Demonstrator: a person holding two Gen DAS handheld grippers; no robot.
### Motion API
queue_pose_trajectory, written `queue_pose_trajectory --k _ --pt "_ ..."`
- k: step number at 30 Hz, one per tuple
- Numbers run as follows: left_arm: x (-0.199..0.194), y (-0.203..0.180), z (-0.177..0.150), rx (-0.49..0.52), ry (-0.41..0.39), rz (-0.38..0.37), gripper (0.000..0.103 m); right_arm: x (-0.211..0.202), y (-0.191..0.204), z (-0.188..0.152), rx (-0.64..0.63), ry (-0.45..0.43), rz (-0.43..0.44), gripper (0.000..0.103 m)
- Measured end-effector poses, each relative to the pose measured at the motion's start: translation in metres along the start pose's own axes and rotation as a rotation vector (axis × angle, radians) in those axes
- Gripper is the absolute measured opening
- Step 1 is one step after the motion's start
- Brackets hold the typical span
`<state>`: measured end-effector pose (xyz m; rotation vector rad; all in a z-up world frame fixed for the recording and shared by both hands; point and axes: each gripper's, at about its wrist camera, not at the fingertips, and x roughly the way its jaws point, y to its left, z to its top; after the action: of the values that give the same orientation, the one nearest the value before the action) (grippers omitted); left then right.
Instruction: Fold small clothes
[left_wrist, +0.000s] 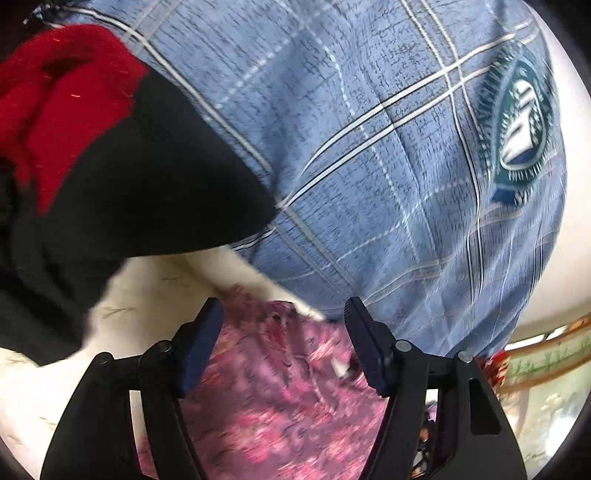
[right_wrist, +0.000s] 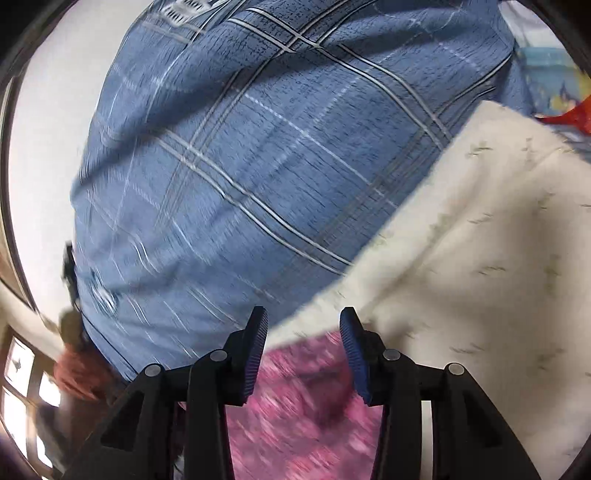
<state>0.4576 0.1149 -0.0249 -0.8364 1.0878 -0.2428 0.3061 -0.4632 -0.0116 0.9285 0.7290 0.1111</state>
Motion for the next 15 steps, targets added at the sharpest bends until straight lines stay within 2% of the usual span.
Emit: queue_pose_trajectory --k 2,4,7,10,11,12,13,15 --pt "0.0 0.002 -0.012 0.067 0.047 0.004 0.067 -0.002 -0.002 -0.014 -0.008 0.071 0.072 0.046" --pt "0.004 -0.002 -0.035 0.188 0.12 0.016 0.067 0.001 -0.002 -0.029 -0.009 0.162 0.128 0.051" --pt "0.02 -0.013 -0.071 0.383 0.211 0.075 0.067 0.022 0.003 -0.044 -0.045 0.247 0.052 0.053" --pt "0.04 -0.025 -0.086 0.463 0.231 0.147 0.067 0.042 0.005 -0.04 -0.029 0.197 0.008 0.052" --pt "0.045 -0.028 -0.085 0.468 0.217 0.162 0.067 0.046 0.009 -0.037 -0.035 0.188 0.01 0.04" --pt "0.051 -0.034 -0.08 0.461 0.198 0.177 0.066 0.051 0.015 -0.032 -0.06 0.171 0.004 0.01" --pt "0.055 -0.038 -0.076 0.451 0.185 0.182 0.059 0.054 0.021 -0.026 -0.077 0.153 0.015 0.005" --pt "0.067 -0.045 -0.05 0.394 0.127 0.209 0.049 0.058 0.03 -0.014 -0.066 0.086 0.016 0.005"
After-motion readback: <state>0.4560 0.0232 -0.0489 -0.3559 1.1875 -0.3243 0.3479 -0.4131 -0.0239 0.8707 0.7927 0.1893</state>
